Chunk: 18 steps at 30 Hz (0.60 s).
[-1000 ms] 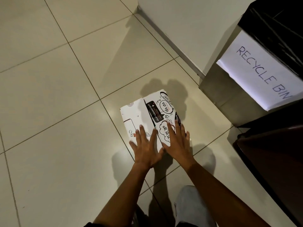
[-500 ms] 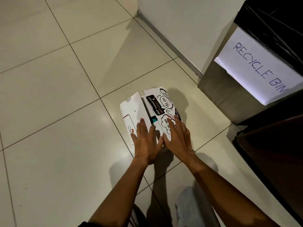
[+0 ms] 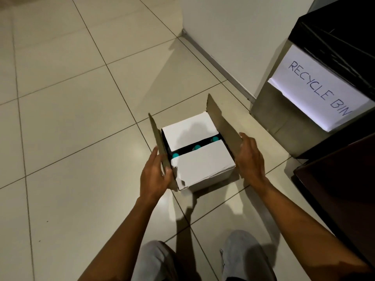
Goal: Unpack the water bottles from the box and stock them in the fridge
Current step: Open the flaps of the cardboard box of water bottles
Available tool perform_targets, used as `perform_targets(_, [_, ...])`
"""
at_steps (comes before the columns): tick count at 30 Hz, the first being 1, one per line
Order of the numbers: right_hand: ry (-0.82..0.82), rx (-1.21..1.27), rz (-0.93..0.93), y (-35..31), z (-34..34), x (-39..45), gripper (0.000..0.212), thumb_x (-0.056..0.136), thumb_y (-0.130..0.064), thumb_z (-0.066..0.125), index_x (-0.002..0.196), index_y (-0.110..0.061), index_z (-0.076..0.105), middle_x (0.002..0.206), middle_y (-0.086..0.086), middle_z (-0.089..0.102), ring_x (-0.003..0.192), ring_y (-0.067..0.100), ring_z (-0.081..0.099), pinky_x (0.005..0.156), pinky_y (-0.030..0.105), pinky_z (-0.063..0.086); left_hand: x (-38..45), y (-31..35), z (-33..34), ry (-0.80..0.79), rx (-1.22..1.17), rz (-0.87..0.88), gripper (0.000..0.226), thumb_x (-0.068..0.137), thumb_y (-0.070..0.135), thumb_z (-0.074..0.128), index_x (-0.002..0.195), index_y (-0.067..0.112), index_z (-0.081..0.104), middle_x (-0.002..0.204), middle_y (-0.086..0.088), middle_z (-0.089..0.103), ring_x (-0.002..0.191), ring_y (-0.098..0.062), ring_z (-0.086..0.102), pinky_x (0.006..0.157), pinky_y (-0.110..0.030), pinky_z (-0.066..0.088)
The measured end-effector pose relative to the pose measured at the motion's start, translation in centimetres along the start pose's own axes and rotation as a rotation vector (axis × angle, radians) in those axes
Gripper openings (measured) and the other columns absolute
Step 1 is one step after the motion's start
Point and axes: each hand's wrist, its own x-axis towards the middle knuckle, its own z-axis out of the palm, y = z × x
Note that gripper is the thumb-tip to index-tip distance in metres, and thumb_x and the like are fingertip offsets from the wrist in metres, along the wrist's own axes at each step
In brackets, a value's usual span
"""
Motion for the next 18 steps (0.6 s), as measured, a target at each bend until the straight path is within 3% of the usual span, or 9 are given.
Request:
perform_targets(1, [-0.003,-0.042,0.011,1.0,0.0,0.2,0.044,0.098,-0.023,0.051,0.14,-0.023,0.037,0.129,0.009,0.051,0.1,0.021,0.059,0.076,0.024,0.048,-0.2,-0.6,-0.4,0.021,0.005,-0.013,0.039,0.087,0.013,0.061,0.125,0.008,0.059,0.149,-0.008,0.045,0.13,-0.022,0.049,0.099,-0.023,0.041])
perform_targets(3, [0.003,-0.094,0.069,2.7,-0.3,0.5,0.052,0.094,-0.055,0.044,0.139,-0.031,0.035,0.126,0.002,0.048,0.097,0.015,0.056,0.075,0.023,0.049,-0.7,-2.1,-1.0,0.033,0.035,-0.042,0.037,0.086,0.016,0.056,0.121,0.004,0.059,0.141,-0.009,0.051,0.119,-0.025,0.054,0.09,-0.021,0.042])
perform_targets(4, [0.015,-0.151,0.114,3.2,-0.3,0.7,0.065,0.085,-0.074,0.037,0.136,-0.033,0.035,0.124,-0.001,0.048,0.097,0.016,0.057,0.075,0.026,0.052,-1.1,-2.8,-1.1,0.019,0.063,-0.068,0.037,0.086,0.019,0.055,0.12,0.004,0.057,0.139,-0.01,0.05,0.115,-0.029,0.055,0.087,-0.026,0.045])
perform_targets(5, [0.0,-0.153,0.201,3.6,-0.4,0.7,0.072,0.08,-0.079,0.036,0.135,-0.033,0.035,0.126,0.001,0.048,0.099,0.02,0.057,0.079,0.035,0.056,-1.6,-3.7,-1.1,-0.005,0.106,-0.108,0.039,0.086,0.02,0.056,0.122,0.004,0.055,0.143,-0.013,0.046,0.118,-0.035,0.053,0.089,-0.033,0.048])
perform_targets(7, [-0.053,-0.254,0.227,4.1,-0.2,0.4,0.063,0.086,-0.048,0.062,0.138,-0.024,0.035,0.141,0.012,0.039,0.115,0.036,0.05,0.094,0.051,0.049,-2.5,-5.0,-0.6,-0.045,0.245,-0.208,0.049,0.085,0.018,0.065,0.13,0.003,0.052,0.153,-0.025,0.029,0.133,-0.046,0.038,0.102,-0.052,0.043])
perform_targets(9, [-0.071,-0.35,0.203,4.2,0.2,0.4,0.07,0.079,-0.017,0.076,0.139,-0.017,0.039,0.151,0.017,0.027,0.129,0.042,0.038,0.103,0.058,0.036,-2.8,-5.6,0.1,-0.067,0.323,-0.253,0.057,0.084,0.02,0.068,0.135,0.001,0.05,0.155,-0.029,0.022,0.139,-0.048,0.026,0.108,-0.061,0.032])
perform_targets(13, [-0.086,-0.419,0.209,3.0,1.2,0.7,0.057,0.082,-0.016,0.071,0.135,-0.017,0.05,0.153,0.017,0.029,0.14,0.038,0.028,0.111,0.06,0.021,-1.9,-4.6,2.1,-0.126,0.222,-0.194,0.055,0.088,0.017,0.065,0.139,0.004,0.048,0.155,-0.021,0.029,0.145,-0.039,0.022,0.114,-0.058,0.024])
perform_targets(16, [-0.167,-0.273,0.09,1.8,2.3,1.7,0.044,0.091,-0.01,0.058,0.134,-0.013,0.051,0.146,0.015,0.042,0.134,0.036,0.039,0.109,0.054,0.029,-0.2,-2.7,3.3,-0.205,0.082,-0.084,0.045,0.088,0.017,0.062,0.129,0.001,0.053,0.132,-0.02,0.054,0.124,-0.04,0.049,0.101,-0.051,0.041])
perform_targets(18, [-0.281,-0.164,0.002,0.9,3.2,2.4,0.043,0.094,-0.009,0.052,0.137,-0.013,0.047,0.143,0.011,0.048,0.13,0.031,0.044,0.107,0.045,0.034,1.0,-1.6,4.0,-0.285,0.039,-0.064,0.043,0.087,0.019,0.062,0.127,0.006,0.053,0.124,-0.015,0.058,0.114,-0.034,0.053,0.093,-0.048,0.046])
